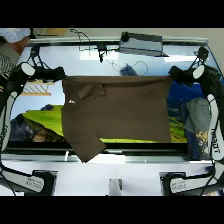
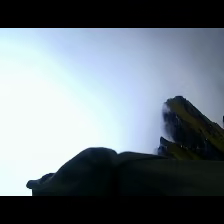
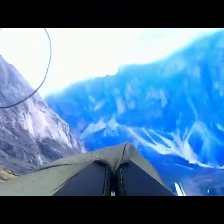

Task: Fold the shirts.

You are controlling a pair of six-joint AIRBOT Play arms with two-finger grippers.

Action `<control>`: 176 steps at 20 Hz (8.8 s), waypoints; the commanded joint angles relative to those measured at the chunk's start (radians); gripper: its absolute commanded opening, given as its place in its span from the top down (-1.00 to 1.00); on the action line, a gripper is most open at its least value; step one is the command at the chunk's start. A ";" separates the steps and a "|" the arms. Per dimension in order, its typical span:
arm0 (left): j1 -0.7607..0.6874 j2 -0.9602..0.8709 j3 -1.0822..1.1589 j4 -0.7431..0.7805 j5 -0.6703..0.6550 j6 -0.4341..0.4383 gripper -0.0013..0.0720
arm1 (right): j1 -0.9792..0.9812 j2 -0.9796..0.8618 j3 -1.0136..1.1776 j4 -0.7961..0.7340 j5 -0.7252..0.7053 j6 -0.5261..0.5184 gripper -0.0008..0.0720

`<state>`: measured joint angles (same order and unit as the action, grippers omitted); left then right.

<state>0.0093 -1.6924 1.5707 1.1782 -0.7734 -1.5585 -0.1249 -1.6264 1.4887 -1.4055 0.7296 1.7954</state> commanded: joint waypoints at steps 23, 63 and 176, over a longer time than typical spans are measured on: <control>0.064 0.030 -0.180 -0.096 -0.588 0.059 -0.23 | 0.006 -0.034 -0.028 -0.115 0.564 -0.192 -0.13; 0.036 0.509 -1.054 -0.296 -0.306 0.171 0.87 | -0.152 0.125 -0.586 0.161 0.552 -0.271 0.76; -0.085 0.697 -0.078 -0.111 -0.414 0.099 0.87 | 0.275 0.043 -0.460 0.611 0.206 -0.235 0.90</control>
<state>-0.0753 -0.9916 1.4929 1.0660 -1.1881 -1.4601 0.1509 -1.5669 1.0237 -0.8967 0.9943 1.5749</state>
